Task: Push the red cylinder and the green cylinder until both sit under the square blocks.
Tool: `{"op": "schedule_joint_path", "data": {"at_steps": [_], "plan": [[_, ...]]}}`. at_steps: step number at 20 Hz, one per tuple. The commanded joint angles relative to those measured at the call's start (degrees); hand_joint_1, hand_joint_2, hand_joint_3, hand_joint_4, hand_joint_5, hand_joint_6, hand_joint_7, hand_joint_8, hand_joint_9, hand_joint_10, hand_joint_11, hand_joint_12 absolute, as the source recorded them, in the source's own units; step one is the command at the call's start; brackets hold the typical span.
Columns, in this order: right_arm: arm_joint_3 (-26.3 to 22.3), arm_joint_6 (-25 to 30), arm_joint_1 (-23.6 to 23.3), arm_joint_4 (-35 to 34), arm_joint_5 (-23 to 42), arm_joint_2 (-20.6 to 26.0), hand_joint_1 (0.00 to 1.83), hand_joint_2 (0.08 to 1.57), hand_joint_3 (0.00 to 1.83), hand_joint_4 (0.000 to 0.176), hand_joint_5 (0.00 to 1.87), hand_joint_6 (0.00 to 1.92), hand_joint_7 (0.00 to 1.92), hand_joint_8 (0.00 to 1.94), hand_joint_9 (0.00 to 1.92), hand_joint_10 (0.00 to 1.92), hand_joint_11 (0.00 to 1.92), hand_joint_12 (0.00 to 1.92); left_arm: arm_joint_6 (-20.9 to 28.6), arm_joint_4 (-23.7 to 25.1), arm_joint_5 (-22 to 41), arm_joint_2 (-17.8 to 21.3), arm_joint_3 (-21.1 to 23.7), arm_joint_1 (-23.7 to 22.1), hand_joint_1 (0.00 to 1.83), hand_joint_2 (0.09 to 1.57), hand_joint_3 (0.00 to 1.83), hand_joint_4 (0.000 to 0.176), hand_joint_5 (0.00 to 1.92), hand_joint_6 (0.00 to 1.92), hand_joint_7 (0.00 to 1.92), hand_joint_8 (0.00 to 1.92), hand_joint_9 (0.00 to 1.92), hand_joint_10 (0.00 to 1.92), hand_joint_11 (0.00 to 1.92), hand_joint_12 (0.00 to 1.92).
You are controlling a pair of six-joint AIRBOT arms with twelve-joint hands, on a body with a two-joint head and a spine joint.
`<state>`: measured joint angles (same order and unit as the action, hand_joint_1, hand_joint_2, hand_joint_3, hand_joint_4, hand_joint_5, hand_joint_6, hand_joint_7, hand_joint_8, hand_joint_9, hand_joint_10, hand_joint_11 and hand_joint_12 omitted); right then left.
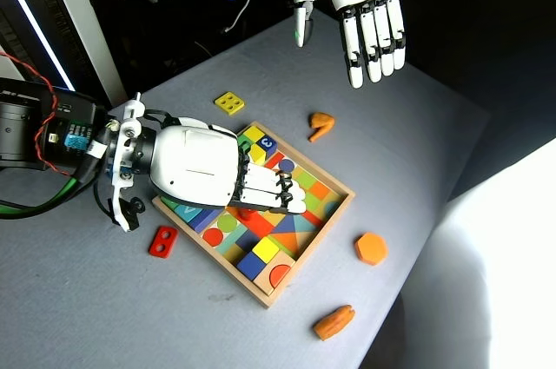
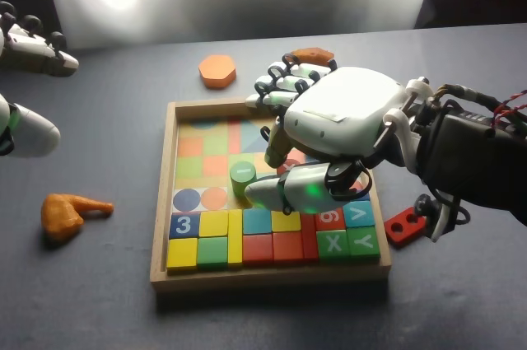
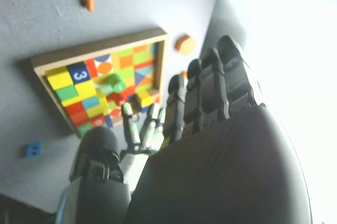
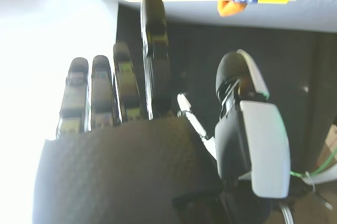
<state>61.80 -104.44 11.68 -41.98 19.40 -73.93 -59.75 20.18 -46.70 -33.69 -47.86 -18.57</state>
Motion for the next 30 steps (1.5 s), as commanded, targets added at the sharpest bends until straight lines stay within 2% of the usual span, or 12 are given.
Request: {"op": "schedule_joint_path", "data": {"at_steps": [1, 5, 6, 11, 12, 15, 16, 19, 21, 23, 24, 30], "plan": [[0.1, -0.1, -0.5, 1.2, 5.4, 0.4, 0.07, 1.20, 0.00, 0.000, 0.91, 0.02, 0.22, 0.02, 0.10, 0.04, 0.02, 0.01, -0.1, 1.7, 4.3, 0.7, -0.1, -0.5, 0.01, 1.26, 0.00, 0.051, 0.11, 0.00, 0.10, 0.00, 0.09, 0.00, 0.00, 0.30], [0.8, -0.5, -0.2, 1.2, 5.0, 0.3, 0.08, 1.20, 0.00, 0.000, 0.91, 0.01, 0.23, 0.01, 0.12, 0.05, 0.04, 0.02, -0.1, 1.7, 4.4, 0.7, -0.2, -0.5, 0.00, 1.25, 0.00, 0.049, 0.10, 0.00, 0.10, 0.00, 0.09, 0.00, 0.00, 0.29], [0.8, -0.5, 0.1, 1.2, 4.9, 0.3, 0.09, 1.20, 0.00, 0.000, 0.92, 0.01, 0.24, 0.01, 0.13, 0.04, 0.01, 0.24, -0.1, 1.7, 4.4, 0.7, -0.2, -0.5, 0.01, 1.26, 0.00, 0.049, 0.10, 0.00, 0.09, 0.00, 0.09, 0.00, 0.00, 0.34], [0.9, -0.6, 1.4, 1.2, 5.3, 0.2, 0.11, 1.19, 0.00, 0.000, 0.92, 0.00, 0.24, 0.00, 0.17, 0.05, 0.00, 0.55, -0.1, 1.7, 4.4, 0.7, -0.2, -0.5, 0.03, 1.26, 0.00, 0.044, 0.13, 0.00, 0.11, 0.00, 0.11, 0.00, 0.00, 0.38], [1.0, -0.6, 1.5, 1.2, 5.3, 0.2, 0.10, 1.19, 0.00, 0.000, 0.92, 0.00, 0.23, 0.00, 0.17, 0.05, 0.00, 0.57, -0.1, 1.7, 4.4, 0.7, -0.2, -0.5, 0.01, 1.26, 0.00, 0.043, 0.11, 0.00, 0.10, 0.00, 0.10, 0.00, 0.00, 0.37], [1.1, -0.6, 1.8, 1.2, 5.5, 0.2, 0.09, 1.20, 0.00, 0.000, 0.89, 0.00, 0.22, 0.01, 0.12, 0.03, 0.00, 0.17, -0.1, 1.7, 4.4, 0.7, -0.2, -0.5, 0.02, 1.26, 0.00, 0.031, 0.12, 0.01, 0.12, 0.01, 0.11, 0.01, 0.00, 0.28], [1.1, -0.6, 1.9, 1.2, 5.3, 0.2, 0.11, 1.19, 0.00, 0.000, 0.90, 0.00, 0.24, 0.00, 0.16, 0.04, 0.00, 0.43, -0.1, 1.7, 4.4, 0.7, -0.2, -0.5, 0.01, 1.26, 0.00, 0.027, 0.12, 0.00, 0.12, 0.00, 0.10, 0.00, 0.00, 0.26], [0.9, -0.5, 2.3, 1.2, 4.2, 0.7, 0.10, 1.19, 0.00, 0.000, 0.91, 0.00, 0.27, 0.00, 0.19, 0.05, 0.00, 0.52, -0.1, 1.7, 4.5, 0.7, -0.2, -0.5, 0.00, 1.26, 0.00, 0.000, 0.08, 0.00, 0.10, 0.00, 0.08, 0.00, 0.00, 0.23], [0.6, 0.5, 2.7, 1.2, 3.2, 1.7, 0.08, 1.19, 0.00, 0.000, 0.89, 0.01, 0.25, 0.00, 0.19, 0.05, 0.00, 0.67, -0.1, 1.7, 4.6, 0.7, -0.3, -0.5, 0.00, 1.26, 0.00, 0.000, 0.08, 0.00, 0.11, 0.00, 0.10, 0.01, 0.00, 0.30], [0.2, 0.6, 3.4, 1.2, 2.3, 2.7, 0.10, 1.18, 0.00, 0.000, 0.90, 0.01, 0.26, 0.00, 0.18, 0.04, 0.00, 0.55, -0.1, 1.7, 4.6, 0.7, -0.3, -0.5, 0.00, 1.25, 0.00, 0.000, 0.08, 0.00, 0.12, 0.00, 0.11, 0.00, 0.00, 0.36], [-0.1, 0.5, 3.8, 1.2, 1.8, 3.1, 0.11, 1.18, 0.00, 0.000, 0.89, 0.01, 0.24, 0.01, 0.12, 0.02, 0.00, 0.31, -0.1, 1.7, 4.6, 0.7, -0.3, -0.5, 0.02, 1.24, 0.00, 0.000, 0.11, 0.01, 0.14, 0.00, 0.12, 0.01, 0.00, 0.39], [-1.8, -0.8, 4.6, 1.3, -0.1, 5.9, 0.10, 1.19, 0.00, 0.000, 0.89, 0.00, 0.28, 0.00, 0.23, 0.08, 0.00, 1.03, -0.1, 1.7, 4.6, 0.7, -0.2, -0.5, 0.01, 1.24, 0.00, 0.000, 0.07, 0.00, 0.11, 0.00, 0.10, 0.00, 0.00, 0.31]]}}
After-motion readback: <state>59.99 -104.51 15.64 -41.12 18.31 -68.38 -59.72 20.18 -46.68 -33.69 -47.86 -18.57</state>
